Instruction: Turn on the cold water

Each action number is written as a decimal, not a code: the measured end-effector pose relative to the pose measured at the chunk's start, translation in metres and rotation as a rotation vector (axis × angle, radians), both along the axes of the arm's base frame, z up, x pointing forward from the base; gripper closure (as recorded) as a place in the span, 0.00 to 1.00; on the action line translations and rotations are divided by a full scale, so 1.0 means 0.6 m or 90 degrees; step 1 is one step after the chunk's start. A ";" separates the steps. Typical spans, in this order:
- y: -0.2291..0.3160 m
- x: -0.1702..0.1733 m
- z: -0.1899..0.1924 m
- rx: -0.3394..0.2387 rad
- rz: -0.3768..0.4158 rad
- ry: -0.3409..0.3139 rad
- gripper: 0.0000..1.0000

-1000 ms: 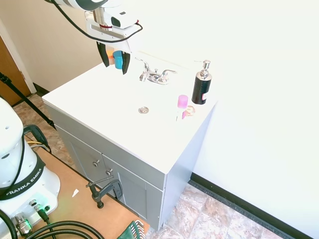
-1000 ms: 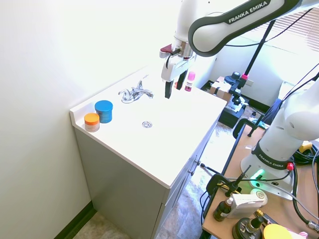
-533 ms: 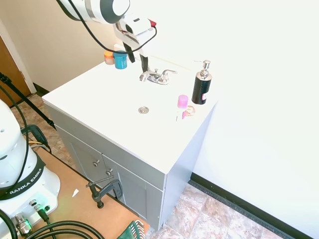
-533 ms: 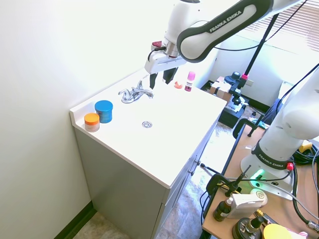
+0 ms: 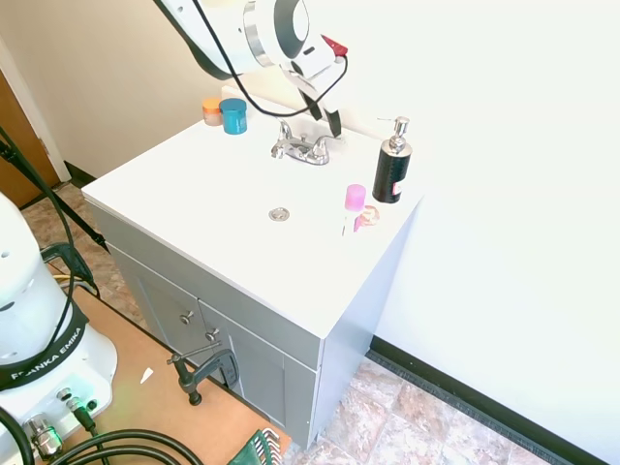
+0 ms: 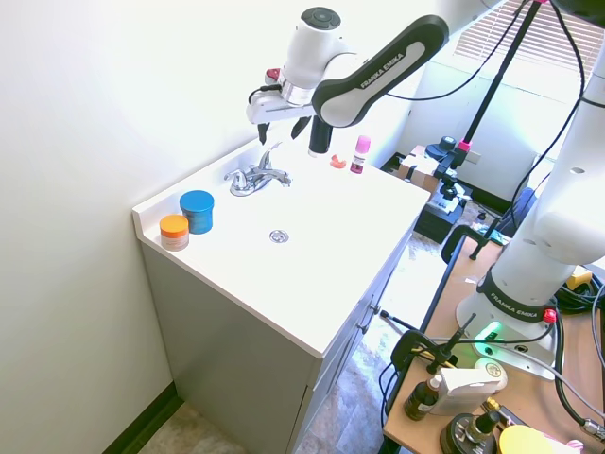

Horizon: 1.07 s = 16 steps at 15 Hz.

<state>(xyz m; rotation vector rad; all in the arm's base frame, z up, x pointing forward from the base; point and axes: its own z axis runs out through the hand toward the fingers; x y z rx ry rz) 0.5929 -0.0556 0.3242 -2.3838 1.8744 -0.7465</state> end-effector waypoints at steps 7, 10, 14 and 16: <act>-0.045 0.026 -0.032 -0.024 -0.032 0.023 0.00; -0.043 0.022 -0.038 -0.031 -0.032 0.053 0.00; -0.045 0.016 -0.041 -0.051 -0.021 0.087 0.00; -0.049 0.011 -0.041 -0.061 -0.011 0.104 0.00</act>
